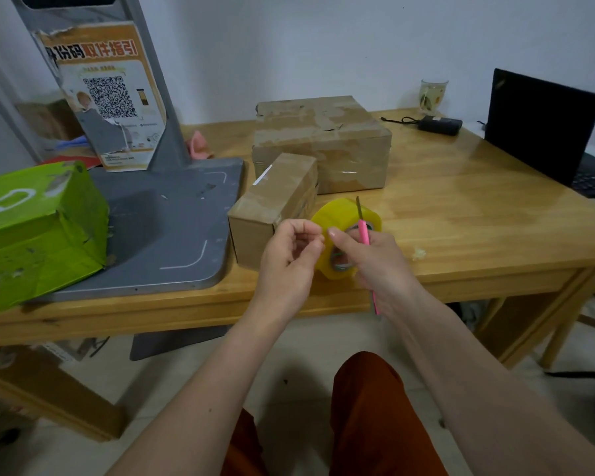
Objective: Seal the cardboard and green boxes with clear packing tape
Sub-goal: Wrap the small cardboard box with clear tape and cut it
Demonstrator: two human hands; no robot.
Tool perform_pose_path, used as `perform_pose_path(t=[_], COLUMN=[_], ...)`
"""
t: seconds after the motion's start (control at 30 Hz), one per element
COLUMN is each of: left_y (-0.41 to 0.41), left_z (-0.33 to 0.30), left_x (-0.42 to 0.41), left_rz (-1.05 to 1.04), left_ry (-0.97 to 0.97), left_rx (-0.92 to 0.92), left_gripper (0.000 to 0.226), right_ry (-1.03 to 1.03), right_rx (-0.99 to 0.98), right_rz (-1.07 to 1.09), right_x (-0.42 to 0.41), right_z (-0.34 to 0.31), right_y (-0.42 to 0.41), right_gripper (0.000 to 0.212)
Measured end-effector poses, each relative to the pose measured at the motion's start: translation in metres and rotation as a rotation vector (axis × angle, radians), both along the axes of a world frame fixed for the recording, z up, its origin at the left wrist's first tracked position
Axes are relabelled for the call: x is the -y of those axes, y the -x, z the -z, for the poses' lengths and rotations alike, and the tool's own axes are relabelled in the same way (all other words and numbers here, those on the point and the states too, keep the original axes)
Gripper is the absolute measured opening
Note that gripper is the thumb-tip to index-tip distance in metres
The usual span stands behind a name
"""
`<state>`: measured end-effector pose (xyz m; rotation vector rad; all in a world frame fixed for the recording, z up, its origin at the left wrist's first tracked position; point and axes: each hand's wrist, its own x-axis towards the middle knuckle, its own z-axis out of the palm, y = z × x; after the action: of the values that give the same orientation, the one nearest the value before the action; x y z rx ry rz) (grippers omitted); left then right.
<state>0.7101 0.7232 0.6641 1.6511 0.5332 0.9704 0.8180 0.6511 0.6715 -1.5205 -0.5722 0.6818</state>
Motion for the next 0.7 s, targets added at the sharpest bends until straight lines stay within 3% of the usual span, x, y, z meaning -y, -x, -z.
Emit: perform_pose_path(t=[0.2,0.33,0.5,0.57,0.7], left_y=[-0.003,-0.003,0.005,0.007,0.001], left_z=[-0.006,-0.008,-0.014,-0.015,-0.013], left_x=[0.001,0.010,-0.002,-0.005,-0.003], left_rz=[-0.011,0.089,0.029,-0.002,-0.168], left_ry=[-0.003,0.003,0.156,0.107,-0.185], left_rx=[-0.018,0.008,0.010,-0.085,-0.464], left_gripper=[0.035,0.038,0.035,0.037,0.046], right_ry=[-0.064,-0.087,-0.043,-0.023,-0.019], right_rx=[0.091,0.071,0.051,0.043,0.073], right_rz=[0.053,0.121,0.144,0.128,0.088], right_x=[-0.007,-0.017,-0.025,-0.025,-0.026], right_z=[-0.003,-0.007,-0.008,-0.008,-0.012], right_y=[-0.002,0.002,0.001,0.000,-0.002], right_gripper=[0.032,0.009,0.018,0.021,0.020])
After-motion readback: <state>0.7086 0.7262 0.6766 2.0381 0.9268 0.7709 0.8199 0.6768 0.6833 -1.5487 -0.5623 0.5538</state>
